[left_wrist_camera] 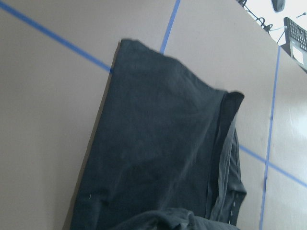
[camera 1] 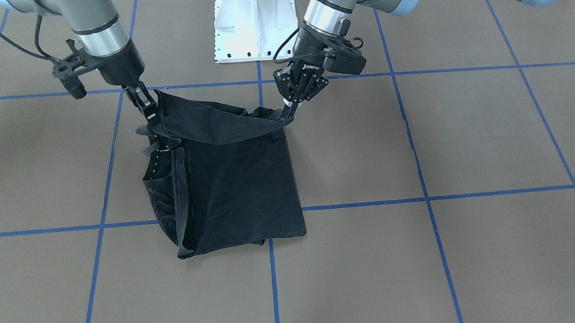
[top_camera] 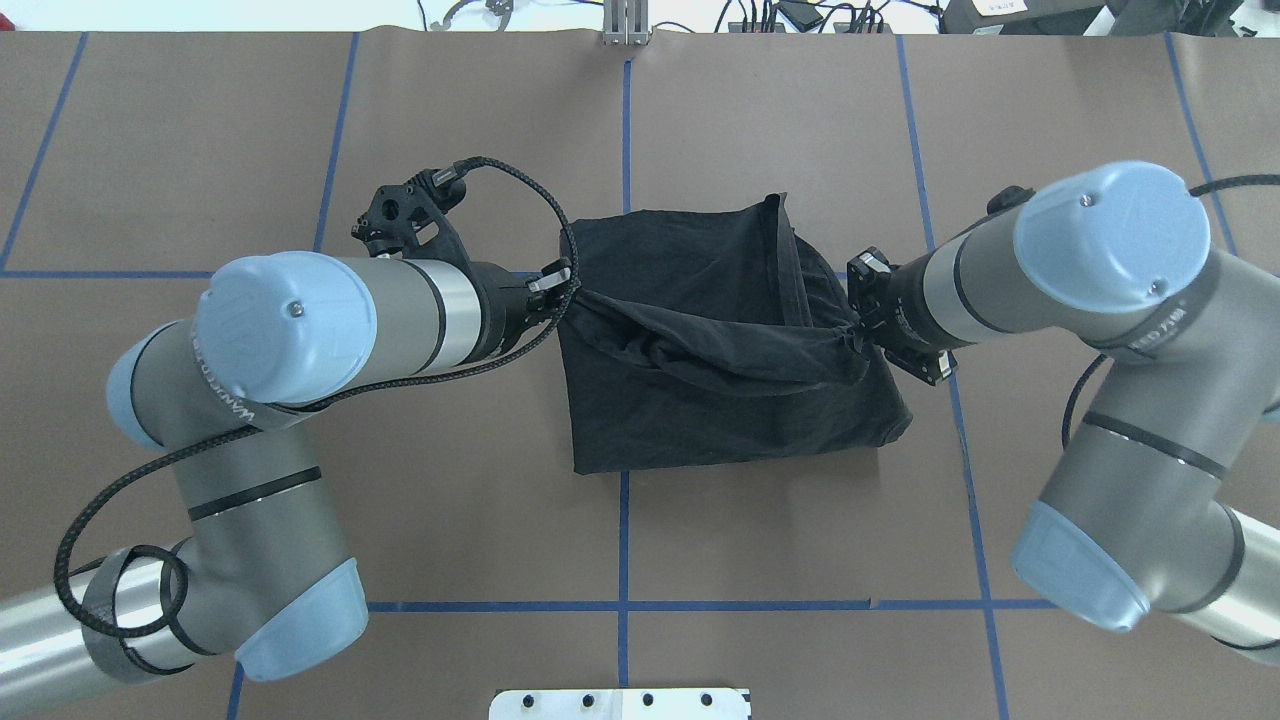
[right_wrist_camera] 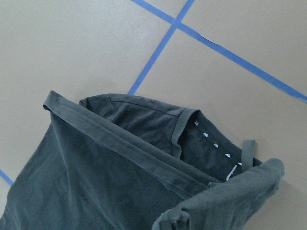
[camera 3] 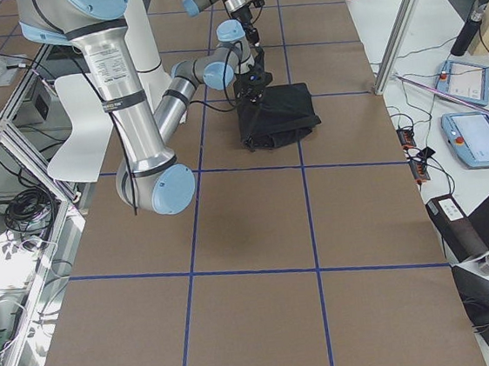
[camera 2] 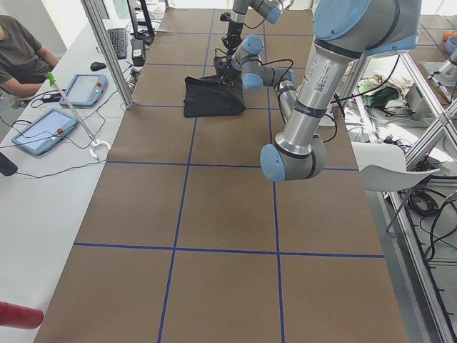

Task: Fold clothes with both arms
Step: 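Grasp the near edge with both grippers and lift it away from the robot, then lay the folded edge down on the far half and open both grippers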

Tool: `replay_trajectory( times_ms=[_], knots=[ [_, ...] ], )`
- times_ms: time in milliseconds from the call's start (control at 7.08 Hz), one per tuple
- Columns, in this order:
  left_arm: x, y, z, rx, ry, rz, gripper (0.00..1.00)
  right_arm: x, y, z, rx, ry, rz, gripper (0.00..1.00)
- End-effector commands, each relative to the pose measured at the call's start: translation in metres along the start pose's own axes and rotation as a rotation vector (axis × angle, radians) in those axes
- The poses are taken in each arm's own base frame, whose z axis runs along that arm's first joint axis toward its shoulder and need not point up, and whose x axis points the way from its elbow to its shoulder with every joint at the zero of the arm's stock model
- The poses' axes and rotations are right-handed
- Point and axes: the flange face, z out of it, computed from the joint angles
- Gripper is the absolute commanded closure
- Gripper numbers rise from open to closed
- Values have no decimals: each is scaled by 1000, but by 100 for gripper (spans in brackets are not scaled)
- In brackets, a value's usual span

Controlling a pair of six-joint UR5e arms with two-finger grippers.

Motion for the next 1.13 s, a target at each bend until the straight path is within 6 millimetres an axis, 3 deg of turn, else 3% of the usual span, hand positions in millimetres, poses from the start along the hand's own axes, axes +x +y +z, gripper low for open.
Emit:
replay_trajectory(
  times_ms=[0, 141, 424, 565, 706, 847, 989],
  knots=[
    [5, -25, 33, 45, -43, 4, 100, -33, -25, 14, 14, 16, -12, 100],
    [6, -38, 47, 64, -46, 12, 100, -54, -39, 24, 23, 31, -15, 100],
    [-1, -71, 85, 103, -38, 17, 100, -96, -62, 62, 34, 41, -41, 100],
    [0, -86, 104, 122, -43, 18, 100, -111, -96, 84, 20, 19, -65, 100],
    [4, -115, 123, 156, -73, 61, 60, -159, -115, 96, 13, 24, -85, 47],
    [6, -145, 131, 190, -68, 109, 1, -182, -124, 119, 26, 60, -125, 0],
    [4, -162, 128, 209, -64, 145, 0, -215, -122, 102, 29, 20, -148, 0]
  ],
)
